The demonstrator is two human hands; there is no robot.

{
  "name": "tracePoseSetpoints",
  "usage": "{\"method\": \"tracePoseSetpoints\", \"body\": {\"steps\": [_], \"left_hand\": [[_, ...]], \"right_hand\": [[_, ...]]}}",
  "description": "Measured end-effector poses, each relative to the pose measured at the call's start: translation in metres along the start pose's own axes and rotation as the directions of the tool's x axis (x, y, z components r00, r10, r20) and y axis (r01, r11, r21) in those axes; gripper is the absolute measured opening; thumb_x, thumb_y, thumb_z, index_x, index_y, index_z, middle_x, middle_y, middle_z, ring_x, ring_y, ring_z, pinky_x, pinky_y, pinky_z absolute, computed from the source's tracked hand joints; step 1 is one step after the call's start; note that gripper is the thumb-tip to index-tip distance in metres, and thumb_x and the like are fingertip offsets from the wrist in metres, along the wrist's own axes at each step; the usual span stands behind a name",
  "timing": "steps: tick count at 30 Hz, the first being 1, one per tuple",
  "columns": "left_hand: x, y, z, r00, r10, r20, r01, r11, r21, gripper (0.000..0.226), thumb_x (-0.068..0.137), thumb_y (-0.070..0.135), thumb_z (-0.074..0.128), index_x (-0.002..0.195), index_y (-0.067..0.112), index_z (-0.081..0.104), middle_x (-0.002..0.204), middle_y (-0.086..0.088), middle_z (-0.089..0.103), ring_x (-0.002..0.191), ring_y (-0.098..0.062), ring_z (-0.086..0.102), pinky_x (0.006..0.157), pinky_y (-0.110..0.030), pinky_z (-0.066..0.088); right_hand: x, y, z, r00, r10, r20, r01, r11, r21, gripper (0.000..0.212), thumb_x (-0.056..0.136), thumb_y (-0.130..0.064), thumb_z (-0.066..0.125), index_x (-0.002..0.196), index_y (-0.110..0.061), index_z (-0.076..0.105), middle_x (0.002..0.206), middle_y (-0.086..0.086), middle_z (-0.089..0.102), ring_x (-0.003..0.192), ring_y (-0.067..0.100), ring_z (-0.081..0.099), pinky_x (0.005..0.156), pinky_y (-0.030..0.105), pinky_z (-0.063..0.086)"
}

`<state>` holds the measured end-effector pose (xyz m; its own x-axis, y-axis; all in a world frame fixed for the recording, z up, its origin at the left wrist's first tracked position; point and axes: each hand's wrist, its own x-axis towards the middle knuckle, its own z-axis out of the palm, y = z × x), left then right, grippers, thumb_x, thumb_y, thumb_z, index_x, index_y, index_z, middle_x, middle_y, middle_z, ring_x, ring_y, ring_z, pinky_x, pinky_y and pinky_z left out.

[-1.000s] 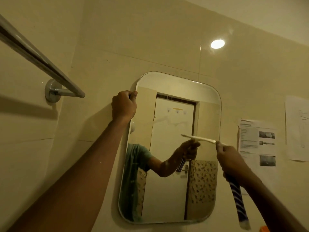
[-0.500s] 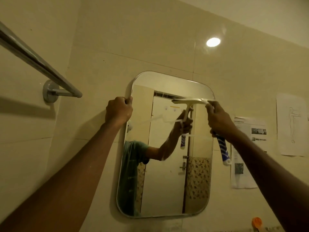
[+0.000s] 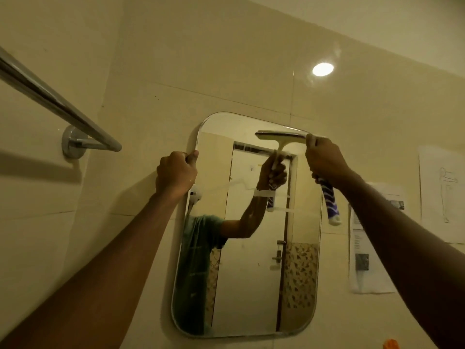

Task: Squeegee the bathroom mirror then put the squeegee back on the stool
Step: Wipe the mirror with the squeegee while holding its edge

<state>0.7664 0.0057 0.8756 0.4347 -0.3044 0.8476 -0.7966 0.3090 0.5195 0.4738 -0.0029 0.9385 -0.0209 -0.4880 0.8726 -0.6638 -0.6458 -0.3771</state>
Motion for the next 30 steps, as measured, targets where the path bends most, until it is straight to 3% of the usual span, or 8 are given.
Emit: {"method": "tracePoseSetpoints", "body": {"steps": [4, 8, 11, 15, 20, 24, 27, 30], "left_hand": [[0.001, -0.001, 0.003, 1.000, -0.004, -0.010, 0.004, 1.000, -0.028, 0.047, 0.098, 0.044, 0.046, 0.068, 0.009, 0.058, 0.058, -0.001, 0.055, 0.054, -0.015, 0.050, 0.048, -0.024, 0.031], [0.001, 0.000, -0.001, 1.000, 0.008, 0.010, -0.008, 1.000, -0.020, 0.048, 0.098, 0.043, 0.045, 0.070, 0.008, 0.060, 0.064, -0.006, 0.060, 0.064, -0.022, 0.055, 0.056, -0.029, 0.037], [-0.001, 0.001, -0.002, 1.000, 0.025, 0.010, -0.024, 1.000, -0.015, 0.047, 0.098, 0.043, 0.045, 0.070, 0.008, 0.060, 0.068, -0.008, 0.061, 0.062, -0.021, 0.054, 0.057, -0.028, 0.037], [-0.003, 0.001, -0.002, 0.999, 0.035, -0.019, -0.035, 0.999, 0.008, 0.045, 0.098, 0.043, 0.045, 0.069, 0.011, 0.056, 0.060, -0.001, 0.052, 0.051, -0.011, 0.042, 0.047, -0.022, 0.024], [-0.001, -0.002, 0.002, 0.999, 0.032, -0.023, -0.032, 0.999, -0.008, 0.046, 0.098, 0.044, 0.046, 0.067, 0.011, 0.057, 0.062, -0.005, 0.056, 0.060, -0.022, 0.052, 0.058, -0.028, 0.034], [-0.001, -0.002, 0.001, 0.999, 0.010, -0.041, -0.012, 0.998, -0.057, 0.048, 0.095, 0.045, 0.051, 0.063, 0.009, 0.056, 0.059, -0.006, 0.057, 0.059, -0.024, 0.056, 0.056, -0.029, 0.038], [-0.005, -0.005, 0.000, 0.998, -0.006, -0.065, -0.004, 0.989, -0.149, 0.048, 0.092, 0.045, 0.057, 0.061, 0.008, 0.058, 0.057, -0.006, 0.059, 0.055, -0.023, 0.057, 0.054, -0.032, 0.046], [-0.012, -0.009, 0.003, 0.994, -0.018, -0.110, -0.004, 0.981, -0.194, 0.040, 0.090, 0.043, 0.060, 0.078, 0.006, 0.068, 0.071, -0.008, 0.068, 0.061, -0.019, 0.058, 0.060, -0.030, 0.046]], "right_hand": [[-0.036, 0.026, 0.027, 1.000, 0.007, 0.004, -0.007, 1.000, -0.006, 0.041, 0.104, -0.033, 0.027, 0.076, -0.015, 0.052, 0.054, 0.002, 0.052, 0.034, 0.006, 0.047, 0.033, 0.018, 0.042], [-0.112, 0.060, 0.048, 0.990, 0.068, 0.121, -0.065, 0.997, -0.028, 0.043, 0.101, -0.039, 0.029, 0.074, -0.017, 0.055, 0.052, 0.000, 0.053, 0.038, 0.007, 0.047, 0.039, 0.023, 0.044], [-0.090, 0.053, 0.024, 0.980, 0.113, 0.166, -0.108, 0.993, -0.041, 0.044, 0.101, -0.042, 0.032, 0.076, -0.015, 0.055, 0.054, 0.000, 0.051, 0.040, 0.009, 0.045, 0.039, 0.023, 0.044], [-0.021, 0.026, -0.012, 0.995, 0.086, 0.058, -0.087, 0.996, 0.024, 0.044, 0.102, -0.041, 0.031, 0.074, -0.013, 0.051, 0.058, 0.003, 0.049, 0.041, 0.012, 0.046, 0.031, 0.016, 0.039], [-0.065, 0.054, 0.027, 0.993, 0.116, 0.036, -0.118, 0.992, 0.053, 0.042, 0.103, -0.035, 0.030, 0.074, -0.013, 0.051, 0.056, 0.002, 0.049, 0.041, 0.011, 0.045, 0.037, 0.024, 0.041], [-0.141, 0.079, 0.046, 0.976, 0.154, 0.154, -0.159, 0.987, 0.023, 0.046, 0.101, -0.039, 0.029, 0.074, -0.014, 0.057, 0.052, 0.001, 0.054, 0.037, 0.006, 0.048, 0.039, 0.021, 0.043], [-0.114, 0.067, 0.024, 0.965, 0.197, 0.174, -0.205, 0.978, 0.030, 0.045, 0.101, -0.041, 0.031, 0.077, -0.012, 0.056, 0.054, 0.000, 0.051, 0.037, 0.006, 0.044, 0.038, 0.022, 0.043], [-0.055, 0.042, -0.003, 0.981, 0.184, 0.069, -0.188, 0.980, 0.058, 0.045, 0.101, -0.043, 0.031, 0.076, -0.012, 0.052, 0.058, 0.003, 0.050, 0.041, 0.011, 0.047, 0.037, 0.023, 0.041]]}}
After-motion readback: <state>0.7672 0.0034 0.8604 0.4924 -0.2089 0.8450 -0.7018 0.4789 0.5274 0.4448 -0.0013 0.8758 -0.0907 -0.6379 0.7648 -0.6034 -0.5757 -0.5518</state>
